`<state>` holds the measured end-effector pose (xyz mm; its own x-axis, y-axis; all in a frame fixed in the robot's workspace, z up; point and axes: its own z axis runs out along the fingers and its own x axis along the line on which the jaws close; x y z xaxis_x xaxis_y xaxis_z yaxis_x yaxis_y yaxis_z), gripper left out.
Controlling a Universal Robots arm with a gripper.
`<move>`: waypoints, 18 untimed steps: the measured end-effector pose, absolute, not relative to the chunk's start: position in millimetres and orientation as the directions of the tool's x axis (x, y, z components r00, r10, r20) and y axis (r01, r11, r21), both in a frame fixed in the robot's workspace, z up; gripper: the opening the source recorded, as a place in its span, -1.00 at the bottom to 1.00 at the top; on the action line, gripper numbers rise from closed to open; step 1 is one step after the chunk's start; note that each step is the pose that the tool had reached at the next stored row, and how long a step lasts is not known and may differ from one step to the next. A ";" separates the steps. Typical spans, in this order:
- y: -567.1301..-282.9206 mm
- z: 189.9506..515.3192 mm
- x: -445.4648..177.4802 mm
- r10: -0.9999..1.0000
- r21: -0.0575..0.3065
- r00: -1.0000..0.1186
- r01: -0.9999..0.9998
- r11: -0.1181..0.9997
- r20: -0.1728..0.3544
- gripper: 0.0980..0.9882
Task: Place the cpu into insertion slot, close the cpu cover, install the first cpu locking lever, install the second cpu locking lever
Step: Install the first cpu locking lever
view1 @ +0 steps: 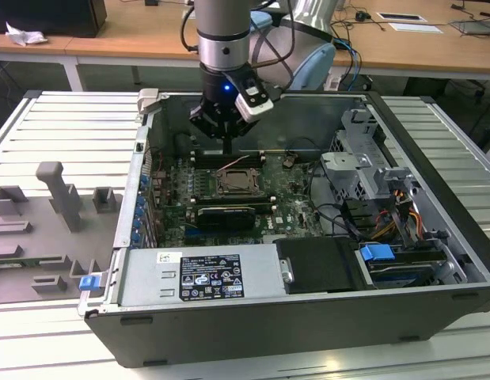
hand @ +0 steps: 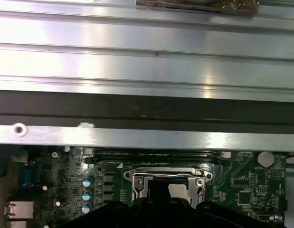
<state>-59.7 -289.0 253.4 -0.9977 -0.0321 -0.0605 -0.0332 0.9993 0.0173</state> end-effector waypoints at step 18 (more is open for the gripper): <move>-289.6 231.8 -39.1 -0.042 0.085 -0.998 -0.045 0.995 -0.036 -0.98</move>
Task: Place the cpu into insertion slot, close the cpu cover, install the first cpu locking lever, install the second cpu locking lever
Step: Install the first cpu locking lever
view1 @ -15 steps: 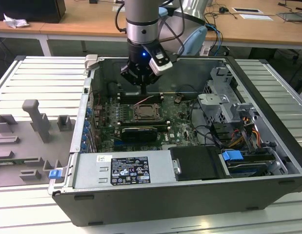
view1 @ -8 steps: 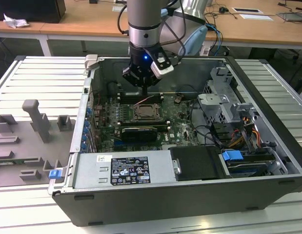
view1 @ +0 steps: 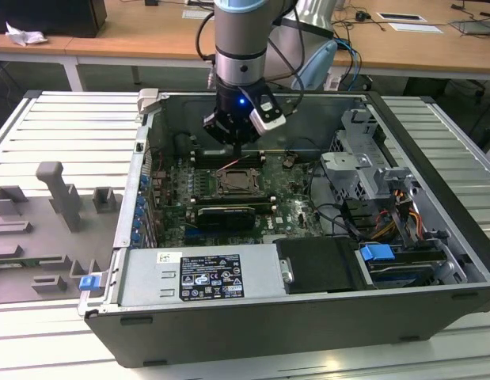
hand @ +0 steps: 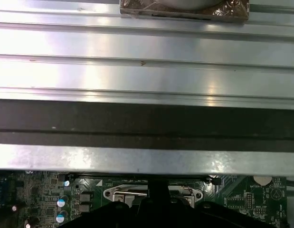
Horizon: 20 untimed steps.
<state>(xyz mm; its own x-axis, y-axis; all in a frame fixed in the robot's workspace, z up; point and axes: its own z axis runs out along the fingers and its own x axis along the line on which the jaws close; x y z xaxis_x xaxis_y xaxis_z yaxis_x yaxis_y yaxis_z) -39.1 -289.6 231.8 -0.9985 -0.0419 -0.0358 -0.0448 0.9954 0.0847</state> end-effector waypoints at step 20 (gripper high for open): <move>-286.1 211.8 -26.6 -0.061 0.085 -0.997 -0.064 0.994 -0.036 -0.98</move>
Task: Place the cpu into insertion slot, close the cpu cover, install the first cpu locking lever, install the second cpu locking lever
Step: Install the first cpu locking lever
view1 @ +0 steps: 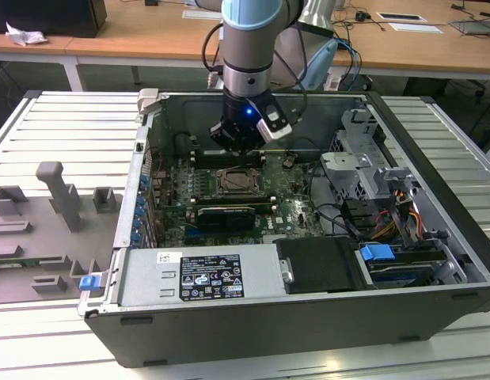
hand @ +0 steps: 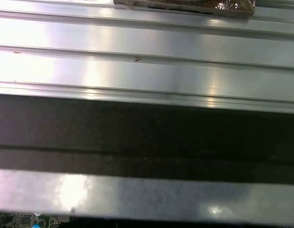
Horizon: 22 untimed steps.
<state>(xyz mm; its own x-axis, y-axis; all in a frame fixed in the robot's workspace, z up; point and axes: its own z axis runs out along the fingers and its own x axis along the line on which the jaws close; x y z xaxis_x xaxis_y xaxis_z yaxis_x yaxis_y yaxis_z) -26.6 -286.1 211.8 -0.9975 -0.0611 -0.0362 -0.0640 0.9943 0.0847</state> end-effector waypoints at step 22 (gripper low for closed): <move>-284.3 204.3 -22.6 -0.073 0.074 -0.997 -0.075 0.994 -0.036 -0.98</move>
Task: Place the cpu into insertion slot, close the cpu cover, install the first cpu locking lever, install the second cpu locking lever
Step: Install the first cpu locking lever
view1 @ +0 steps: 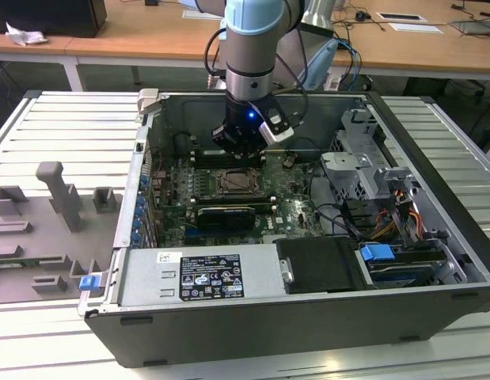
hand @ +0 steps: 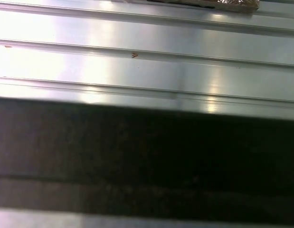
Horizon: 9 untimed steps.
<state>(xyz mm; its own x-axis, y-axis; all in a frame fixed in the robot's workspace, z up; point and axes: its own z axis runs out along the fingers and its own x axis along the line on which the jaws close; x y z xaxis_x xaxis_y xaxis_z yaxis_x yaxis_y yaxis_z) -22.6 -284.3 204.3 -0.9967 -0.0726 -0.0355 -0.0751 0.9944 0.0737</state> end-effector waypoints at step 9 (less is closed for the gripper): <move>-286.0 203.4 -22.5 -0.073 0.074 -0.997 -0.075 0.994 -0.035 -0.98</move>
<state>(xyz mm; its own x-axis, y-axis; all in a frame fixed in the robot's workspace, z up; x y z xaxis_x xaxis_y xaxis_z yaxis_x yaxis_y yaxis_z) -22.5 -286.0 203.4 -0.9967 -0.0728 -0.0355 -0.0753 0.9944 0.0736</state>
